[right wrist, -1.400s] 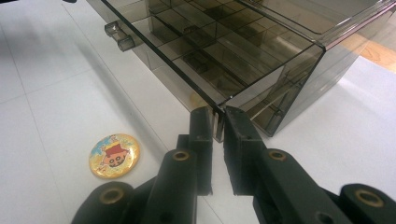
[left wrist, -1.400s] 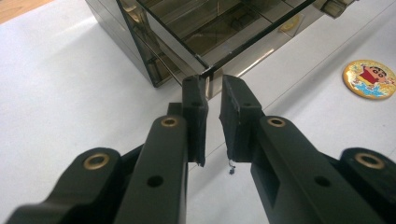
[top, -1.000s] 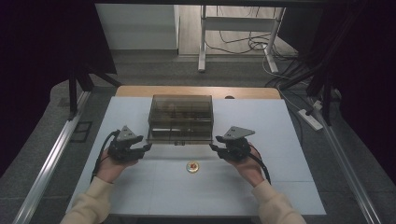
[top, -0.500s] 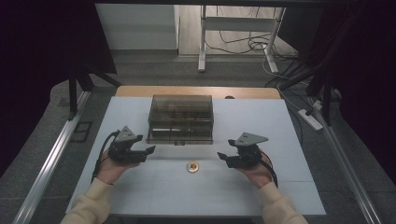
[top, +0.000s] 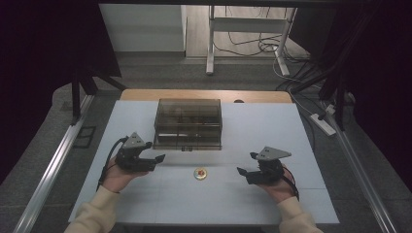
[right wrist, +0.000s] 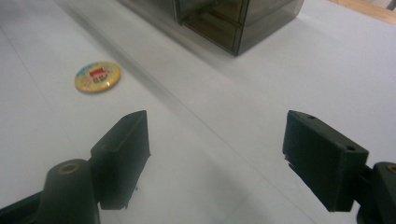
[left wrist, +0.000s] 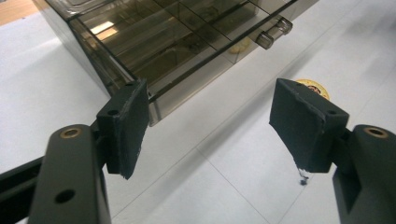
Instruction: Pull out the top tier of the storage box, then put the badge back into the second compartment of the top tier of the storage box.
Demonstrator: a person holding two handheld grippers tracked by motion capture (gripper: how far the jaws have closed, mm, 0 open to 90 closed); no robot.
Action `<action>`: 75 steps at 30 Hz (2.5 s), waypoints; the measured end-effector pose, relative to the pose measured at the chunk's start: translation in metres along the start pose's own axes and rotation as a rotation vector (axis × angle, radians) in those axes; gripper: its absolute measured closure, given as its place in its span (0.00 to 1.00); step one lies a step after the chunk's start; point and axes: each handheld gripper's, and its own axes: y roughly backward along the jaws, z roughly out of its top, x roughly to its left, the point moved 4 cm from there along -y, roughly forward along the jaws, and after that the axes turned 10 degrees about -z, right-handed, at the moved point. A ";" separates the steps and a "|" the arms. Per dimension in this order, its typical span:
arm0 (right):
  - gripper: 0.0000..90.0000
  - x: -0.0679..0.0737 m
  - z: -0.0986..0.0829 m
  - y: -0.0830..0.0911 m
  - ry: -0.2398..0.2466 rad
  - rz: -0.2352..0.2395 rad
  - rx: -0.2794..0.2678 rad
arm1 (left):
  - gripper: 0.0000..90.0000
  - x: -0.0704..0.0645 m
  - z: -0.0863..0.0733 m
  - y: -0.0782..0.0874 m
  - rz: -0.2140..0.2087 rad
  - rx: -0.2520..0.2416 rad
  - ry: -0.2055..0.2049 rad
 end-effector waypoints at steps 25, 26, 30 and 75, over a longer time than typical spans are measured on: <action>0.25 -0.024 -0.041 0.036 -0.069 -0.036 -0.010 | 0.28 -0.018 0.008 -0.011 -0.067 0.044 -0.027; 0.25 -0.025 -0.042 0.037 -0.071 -0.038 -0.012 | 0.28 -0.019 0.009 -0.012 -0.071 0.047 -0.029; 0.25 -0.026 -0.043 0.037 -0.068 -0.033 -0.010 | 0.27 -0.022 0.011 -0.017 -0.085 0.059 -0.030; 0.25 -0.021 -0.043 0.031 -0.040 -0.034 0.008 | 0.22 -0.052 0.018 -0.067 -0.203 0.211 -0.075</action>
